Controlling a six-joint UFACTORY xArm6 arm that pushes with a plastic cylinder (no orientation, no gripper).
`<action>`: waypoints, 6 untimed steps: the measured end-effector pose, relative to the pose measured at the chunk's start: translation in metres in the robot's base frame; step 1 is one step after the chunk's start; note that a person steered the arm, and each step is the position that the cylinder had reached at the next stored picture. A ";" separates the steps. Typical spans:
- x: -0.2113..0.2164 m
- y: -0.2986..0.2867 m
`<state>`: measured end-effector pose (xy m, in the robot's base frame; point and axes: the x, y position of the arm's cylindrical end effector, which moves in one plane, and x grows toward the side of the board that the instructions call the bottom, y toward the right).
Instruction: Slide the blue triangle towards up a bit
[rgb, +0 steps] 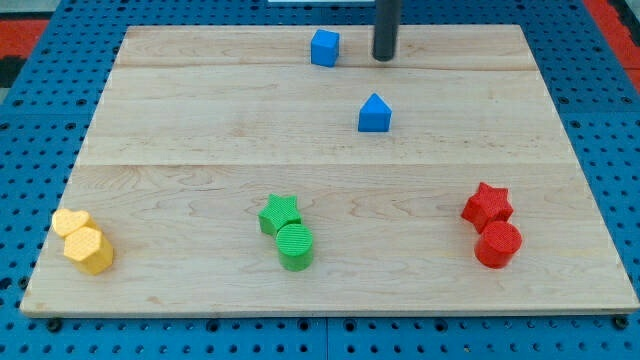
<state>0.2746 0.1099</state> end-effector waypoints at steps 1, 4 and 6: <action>0.065 0.047; 0.087 -0.079; 0.017 -0.150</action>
